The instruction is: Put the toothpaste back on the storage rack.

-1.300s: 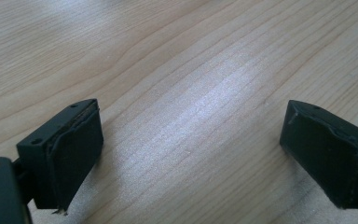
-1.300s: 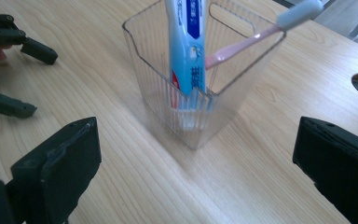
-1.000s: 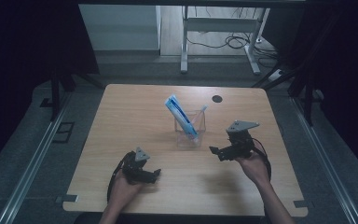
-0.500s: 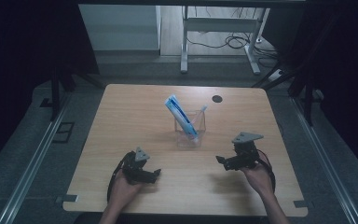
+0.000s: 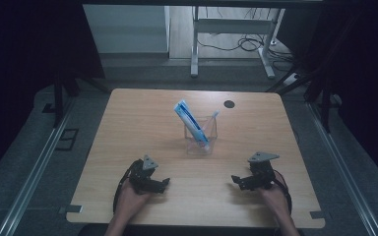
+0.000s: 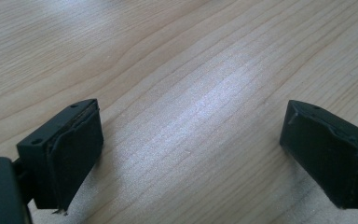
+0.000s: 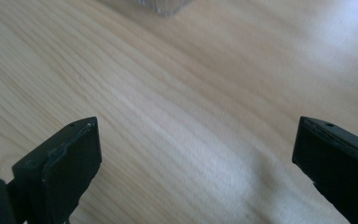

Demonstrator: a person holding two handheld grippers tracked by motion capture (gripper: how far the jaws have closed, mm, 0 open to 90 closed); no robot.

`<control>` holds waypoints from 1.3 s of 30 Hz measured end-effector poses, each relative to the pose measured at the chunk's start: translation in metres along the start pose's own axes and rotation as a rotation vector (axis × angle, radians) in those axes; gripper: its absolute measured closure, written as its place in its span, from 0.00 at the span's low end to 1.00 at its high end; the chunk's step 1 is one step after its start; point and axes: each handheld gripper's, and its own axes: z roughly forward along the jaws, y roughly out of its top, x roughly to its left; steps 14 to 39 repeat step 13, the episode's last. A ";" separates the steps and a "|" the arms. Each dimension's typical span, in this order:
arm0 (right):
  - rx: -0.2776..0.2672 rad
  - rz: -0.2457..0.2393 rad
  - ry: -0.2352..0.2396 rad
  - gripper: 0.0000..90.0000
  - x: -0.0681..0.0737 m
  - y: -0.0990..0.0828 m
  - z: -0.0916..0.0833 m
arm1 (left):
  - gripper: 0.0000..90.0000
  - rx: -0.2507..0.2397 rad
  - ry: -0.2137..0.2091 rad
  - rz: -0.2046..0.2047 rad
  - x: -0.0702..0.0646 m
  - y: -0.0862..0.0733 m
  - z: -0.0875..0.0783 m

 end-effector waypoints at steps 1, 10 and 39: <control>0.002 0.001 -0.001 0.02 0.000 -0.003 0.001 | 0.06 0.000 0.000 0.000 0.000 0.000 0.000; 0.006 -0.007 -0.033 0.01 -0.002 -0.017 0.005 | 0.07 -0.001 0.001 -0.001 0.000 0.000 0.000; 0.007 -0.006 -0.035 0.01 -0.002 -0.017 0.005 | 0.07 -0.001 0.002 0.000 0.000 0.000 0.000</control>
